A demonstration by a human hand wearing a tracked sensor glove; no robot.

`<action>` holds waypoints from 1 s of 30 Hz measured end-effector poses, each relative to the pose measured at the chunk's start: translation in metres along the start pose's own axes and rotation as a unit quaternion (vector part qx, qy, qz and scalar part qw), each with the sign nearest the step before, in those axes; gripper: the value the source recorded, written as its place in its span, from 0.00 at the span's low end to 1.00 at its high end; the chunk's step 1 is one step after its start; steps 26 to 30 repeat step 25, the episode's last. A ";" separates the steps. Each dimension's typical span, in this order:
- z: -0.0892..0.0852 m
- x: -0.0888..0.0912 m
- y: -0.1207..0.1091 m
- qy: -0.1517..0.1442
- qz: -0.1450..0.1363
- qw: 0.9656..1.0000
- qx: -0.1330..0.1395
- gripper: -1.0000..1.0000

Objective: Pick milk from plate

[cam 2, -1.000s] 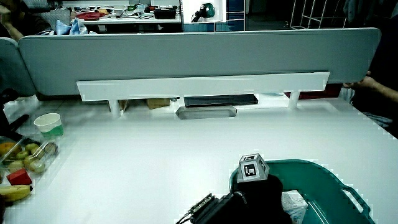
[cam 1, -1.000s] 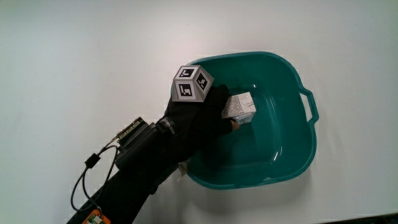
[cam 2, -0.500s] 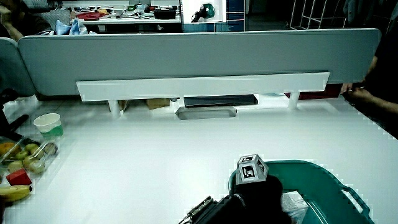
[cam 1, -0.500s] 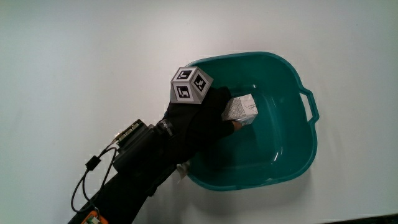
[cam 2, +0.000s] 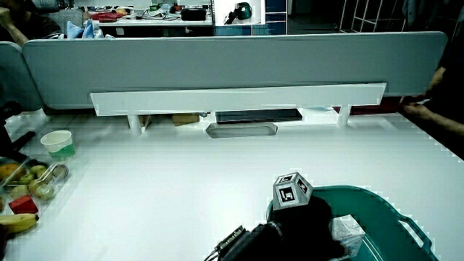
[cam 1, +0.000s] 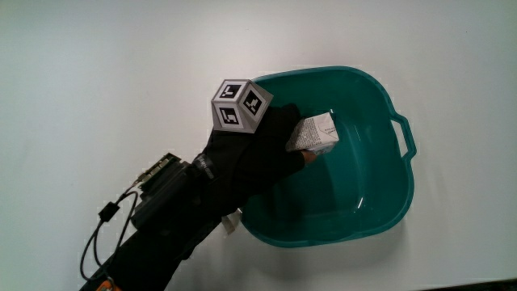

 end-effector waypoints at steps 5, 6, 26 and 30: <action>0.014 0.007 -0.011 0.003 -0.010 1.000 0.013 1.00; 0.017 0.008 -0.014 0.002 -0.013 1.000 0.015 1.00; 0.064 -0.017 -0.050 0.027 -0.028 0.996 0.086 1.00; 0.064 -0.017 -0.050 0.027 -0.028 0.996 0.086 1.00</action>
